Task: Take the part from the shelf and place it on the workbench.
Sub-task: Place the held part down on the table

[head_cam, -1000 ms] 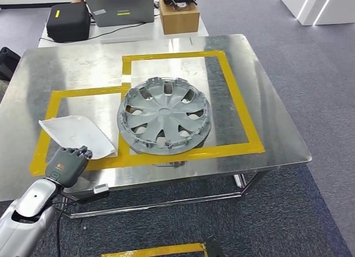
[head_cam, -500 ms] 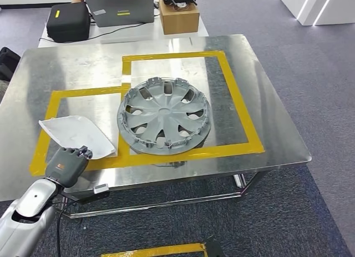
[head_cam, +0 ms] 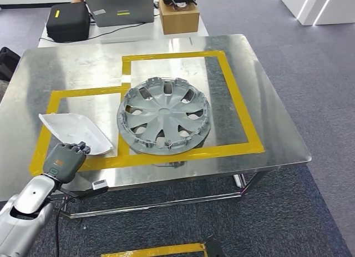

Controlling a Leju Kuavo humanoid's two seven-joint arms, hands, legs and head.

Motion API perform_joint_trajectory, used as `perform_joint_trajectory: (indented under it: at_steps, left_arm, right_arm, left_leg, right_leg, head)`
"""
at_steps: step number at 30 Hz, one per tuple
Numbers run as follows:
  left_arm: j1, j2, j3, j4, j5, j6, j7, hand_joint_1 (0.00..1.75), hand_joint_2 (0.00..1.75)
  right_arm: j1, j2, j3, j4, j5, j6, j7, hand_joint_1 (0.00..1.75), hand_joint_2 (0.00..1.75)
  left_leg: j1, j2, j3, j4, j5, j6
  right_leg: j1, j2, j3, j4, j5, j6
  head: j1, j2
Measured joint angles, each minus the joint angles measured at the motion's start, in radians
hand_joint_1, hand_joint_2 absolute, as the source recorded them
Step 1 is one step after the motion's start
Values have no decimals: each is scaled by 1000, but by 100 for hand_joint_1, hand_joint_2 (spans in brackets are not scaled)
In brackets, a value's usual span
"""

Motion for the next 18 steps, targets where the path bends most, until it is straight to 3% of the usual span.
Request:
perform_joint_trajectory:
  at_steps: [18]
  left_arm:
    - [-5,1,-2,0,12,27,4,175,175]
  right_arm:
    - [0,0,-10,0,1,-1,-7,0,0]
  left_leg:
    - [0,0,0,0,0,0]
  right_leg:
    - [0,0,-1,0,0,0]
  head:
    - [0,0]
